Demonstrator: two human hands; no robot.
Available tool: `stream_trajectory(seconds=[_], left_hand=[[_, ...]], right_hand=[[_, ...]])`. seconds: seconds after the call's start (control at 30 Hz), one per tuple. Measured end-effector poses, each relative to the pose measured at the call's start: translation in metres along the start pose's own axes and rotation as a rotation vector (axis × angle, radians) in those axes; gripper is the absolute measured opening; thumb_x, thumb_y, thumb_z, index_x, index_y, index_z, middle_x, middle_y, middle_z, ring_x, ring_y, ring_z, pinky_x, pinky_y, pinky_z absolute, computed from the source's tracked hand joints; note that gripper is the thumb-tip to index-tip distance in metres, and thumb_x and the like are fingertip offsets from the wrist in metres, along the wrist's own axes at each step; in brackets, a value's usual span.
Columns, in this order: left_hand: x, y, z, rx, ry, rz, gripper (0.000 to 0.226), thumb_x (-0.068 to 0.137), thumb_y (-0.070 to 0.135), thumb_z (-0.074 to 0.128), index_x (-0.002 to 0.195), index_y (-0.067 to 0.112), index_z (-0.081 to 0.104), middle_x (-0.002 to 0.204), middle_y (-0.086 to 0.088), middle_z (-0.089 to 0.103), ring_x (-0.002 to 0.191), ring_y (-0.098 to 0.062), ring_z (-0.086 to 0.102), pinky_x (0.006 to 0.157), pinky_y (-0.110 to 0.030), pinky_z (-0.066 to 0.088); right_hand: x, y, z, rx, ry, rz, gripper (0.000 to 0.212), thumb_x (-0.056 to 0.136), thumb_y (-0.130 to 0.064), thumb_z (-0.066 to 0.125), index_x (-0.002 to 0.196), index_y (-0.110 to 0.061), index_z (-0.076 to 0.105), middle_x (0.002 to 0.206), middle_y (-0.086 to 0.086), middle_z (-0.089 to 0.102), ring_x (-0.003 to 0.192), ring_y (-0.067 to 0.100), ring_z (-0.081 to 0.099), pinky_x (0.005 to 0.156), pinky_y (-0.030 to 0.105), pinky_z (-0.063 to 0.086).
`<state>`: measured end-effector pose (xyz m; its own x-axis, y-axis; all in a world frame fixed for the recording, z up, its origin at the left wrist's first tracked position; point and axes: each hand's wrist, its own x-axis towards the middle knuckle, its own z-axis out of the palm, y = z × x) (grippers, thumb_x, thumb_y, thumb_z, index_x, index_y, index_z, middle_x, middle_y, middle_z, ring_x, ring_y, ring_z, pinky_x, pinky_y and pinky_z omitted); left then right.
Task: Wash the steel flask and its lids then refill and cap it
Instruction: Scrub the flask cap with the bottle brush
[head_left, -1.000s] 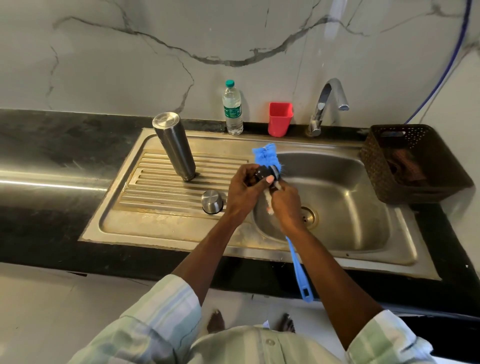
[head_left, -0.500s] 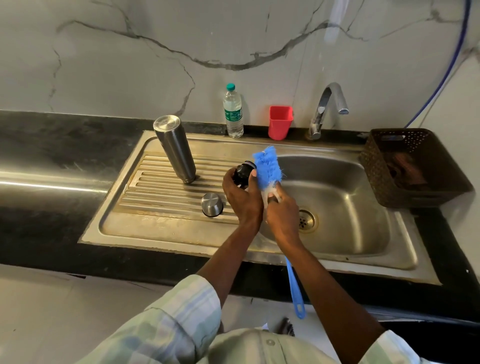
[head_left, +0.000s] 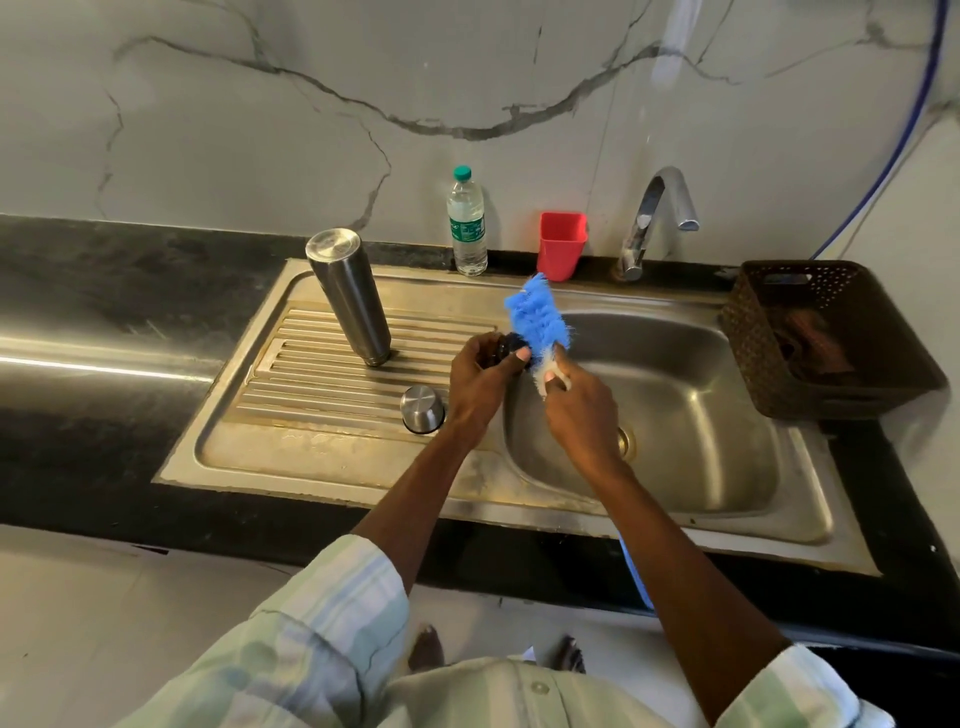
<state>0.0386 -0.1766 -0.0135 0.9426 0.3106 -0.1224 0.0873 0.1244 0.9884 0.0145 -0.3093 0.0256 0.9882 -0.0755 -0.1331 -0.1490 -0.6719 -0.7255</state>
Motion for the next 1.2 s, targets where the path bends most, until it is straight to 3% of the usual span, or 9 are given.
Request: stream_trajectory(seconds=[0.13, 0.27, 0.47, 0.6, 0.67, 0.83, 0.93, 1.07, 1.2], left_hand=[[-0.005, 0.011, -0.002, -0.062, -0.217, 0.036, 0.033, 0.077, 0.019, 0.079, 0.109, 0.017, 0.072, 0.109, -0.01, 0.075, 0.107, -0.03, 0.069, 0.099, -0.049, 0.052], [0.004, 0.018, 0.001, -0.125, -0.082, 0.053, 0.029, 0.09, 0.008, 0.071, 0.118, 0.004, 0.065, 0.106, -0.013, 0.073, 0.095, -0.024, 0.071, 0.083, -0.036, 0.059], [-0.012, -0.003, 0.012, -0.022, 0.061, 0.166, 0.032, 0.089, 0.019, 0.073, 0.12, 0.017, 0.064, 0.111, -0.004, 0.071, 0.104, -0.015, 0.068, 0.087, -0.032, 0.057], [-0.022, -0.013, 0.016, 0.066, 0.064, 0.22, 0.056, 0.076, 0.04, 0.078, 0.121, 0.012, 0.059, 0.114, -0.006, 0.07, 0.106, -0.019, 0.068, 0.091, -0.04, 0.058], [-0.022, -0.014, 0.012, 0.166, 0.051, 0.271, 0.056, 0.075, 0.039, 0.079, 0.121, 0.012, 0.06, 0.114, -0.005, 0.069, 0.103, -0.018, 0.068, 0.089, -0.041, 0.058], [-0.009, -0.012, -0.009, 0.225, 0.209, 0.333, 0.046, 0.078, 0.031, 0.079, 0.12, 0.02, 0.062, 0.114, -0.001, 0.066, 0.102, -0.019, 0.066, 0.087, -0.048, 0.057], [-0.014, -0.011, -0.015, 0.357, 0.076, 0.414, 0.048, 0.077, 0.027, 0.079, 0.121, 0.016, 0.063, 0.114, -0.005, 0.065, 0.102, -0.021, 0.066, 0.085, -0.046, 0.058], [-0.007, -0.004, -0.046, 0.316, 0.252, 0.323, 0.05, 0.083, 0.024, 0.078, 0.128, 0.01, 0.062, 0.121, -0.009, 0.062, 0.108, -0.021, 0.063, 0.091, -0.042, 0.056], [-0.013, 0.004, -0.081, 0.375, 0.347, 0.385, 0.05, 0.084, 0.019, 0.079, 0.13, 0.009, 0.062, 0.126, -0.01, 0.059, 0.112, -0.021, 0.061, 0.094, -0.032, 0.054]], right_hand=[[0.014, 0.004, 0.0, 0.129, -0.017, 0.045, 0.04, 0.094, -0.025, 0.049, 0.131, -0.034, 0.06, 0.112, 0.008, 0.069, 0.091, 0.029, 0.064, 0.078, 0.044, 0.054], [-0.004, -0.002, 0.011, 0.179, -0.044, 0.047, 0.043, 0.097, -0.026, 0.049, 0.139, -0.032, 0.052, 0.123, 0.006, 0.065, 0.097, 0.029, 0.064, 0.085, 0.046, 0.054], [-0.011, -0.006, 0.023, 0.324, -0.05, 0.124, 0.046, 0.089, -0.037, 0.045, 0.134, -0.044, 0.048, 0.114, 0.001, 0.07, 0.093, 0.029, 0.067, 0.082, 0.05, 0.056], [-0.004, -0.007, 0.015, 0.469, -0.041, 0.183, 0.024, 0.096, -0.021, 0.049, 0.097, -0.032, 0.071, 0.077, 0.008, 0.07, 0.059, 0.025, 0.064, 0.054, 0.033, 0.053], [-0.002, -0.006, 0.014, 0.487, -0.023, 0.19, 0.021, 0.096, -0.02, 0.051, 0.096, -0.022, 0.072, 0.07, 0.006, 0.067, 0.054, 0.024, 0.061, 0.047, 0.029, 0.048], [-0.018, -0.01, 0.036, 0.342, -0.096, 0.138, 0.035, 0.09, -0.03, 0.048, 0.121, -0.034, 0.063, 0.098, 0.006, 0.072, 0.085, 0.031, 0.068, 0.079, 0.049, 0.056], [-0.01, -0.011, 0.04, 0.415, -0.065, 0.181, 0.025, 0.086, -0.031, 0.05, 0.096, -0.036, 0.072, 0.088, 0.006, 0.073, 0.079, 0.033, 0.069, 0.075, 0.055, 0.056], [-0.022, -0.021, 0.053, 0.388, -0.087, 0.073, 0.037, 0.094, -0.027, 0.051, 0.129, -0.034, 0.061, 0.11, 0.003, 0.071, 0.089, 0.026, 0.069, 0.082, 0.049, 0.057], [-0.031, -0.025, 0.071, 0.462, -0.108, 0.073, 0.042, 0.096, -0.023, 0.054, 0.138, -0.029, 0.054, 0.118, 0.003, 0.069, 0.082, 0.022, 0.07, 0.074, 0.043, 0.06]])
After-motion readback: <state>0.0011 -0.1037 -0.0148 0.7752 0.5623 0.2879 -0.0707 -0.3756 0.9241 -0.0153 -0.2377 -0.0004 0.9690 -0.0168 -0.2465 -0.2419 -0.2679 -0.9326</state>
